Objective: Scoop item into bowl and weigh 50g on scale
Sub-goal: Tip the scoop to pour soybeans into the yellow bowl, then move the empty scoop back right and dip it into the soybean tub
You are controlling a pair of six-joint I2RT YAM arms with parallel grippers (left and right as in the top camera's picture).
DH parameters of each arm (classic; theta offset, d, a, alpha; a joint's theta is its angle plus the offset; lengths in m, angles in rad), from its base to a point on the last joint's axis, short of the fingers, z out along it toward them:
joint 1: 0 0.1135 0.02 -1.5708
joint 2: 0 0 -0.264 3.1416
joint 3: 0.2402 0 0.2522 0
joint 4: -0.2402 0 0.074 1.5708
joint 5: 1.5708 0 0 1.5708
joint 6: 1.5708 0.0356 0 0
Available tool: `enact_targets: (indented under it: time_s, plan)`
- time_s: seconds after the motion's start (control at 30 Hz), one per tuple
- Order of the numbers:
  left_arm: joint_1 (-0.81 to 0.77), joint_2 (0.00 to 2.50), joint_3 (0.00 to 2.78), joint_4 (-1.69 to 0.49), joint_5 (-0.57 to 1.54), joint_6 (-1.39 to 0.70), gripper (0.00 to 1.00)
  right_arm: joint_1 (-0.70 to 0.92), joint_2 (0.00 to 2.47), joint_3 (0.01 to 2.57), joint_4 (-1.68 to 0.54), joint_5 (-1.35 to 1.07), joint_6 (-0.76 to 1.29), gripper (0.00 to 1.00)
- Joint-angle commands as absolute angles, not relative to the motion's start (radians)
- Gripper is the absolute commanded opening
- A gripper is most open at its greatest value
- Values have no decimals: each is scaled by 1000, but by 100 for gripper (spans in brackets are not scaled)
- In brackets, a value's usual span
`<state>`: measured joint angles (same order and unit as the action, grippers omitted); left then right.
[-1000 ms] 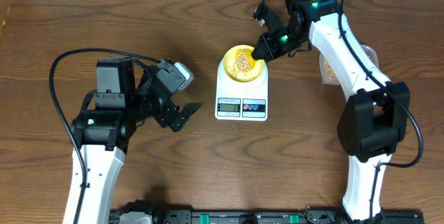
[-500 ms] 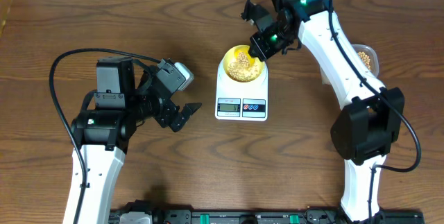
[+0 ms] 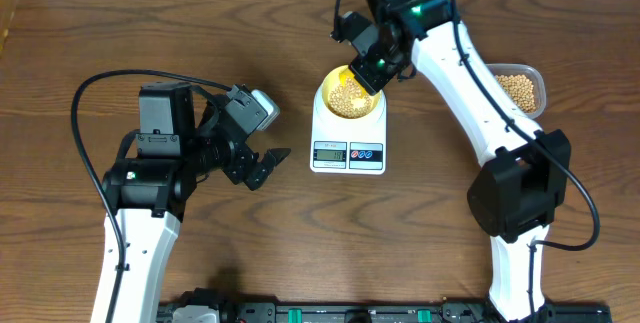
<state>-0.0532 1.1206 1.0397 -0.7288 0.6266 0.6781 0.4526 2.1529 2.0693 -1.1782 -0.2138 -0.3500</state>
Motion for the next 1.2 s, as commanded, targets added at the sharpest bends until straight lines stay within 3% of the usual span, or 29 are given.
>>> enact_targets:
  time_s: [0.0,0.73,1.17]
  plan:
    - [-50,1124,1037,-729,639,684,97,467,2111,2097,-1179,-120,-398,1]
    - [-50,1124,1037,-729,639,684,97,458,2055,2101,-1183,-175,-563,1]
    - [-50,1124,1037,-729,640,684,98,373,2042,2196,-1191,-207,-434,1]
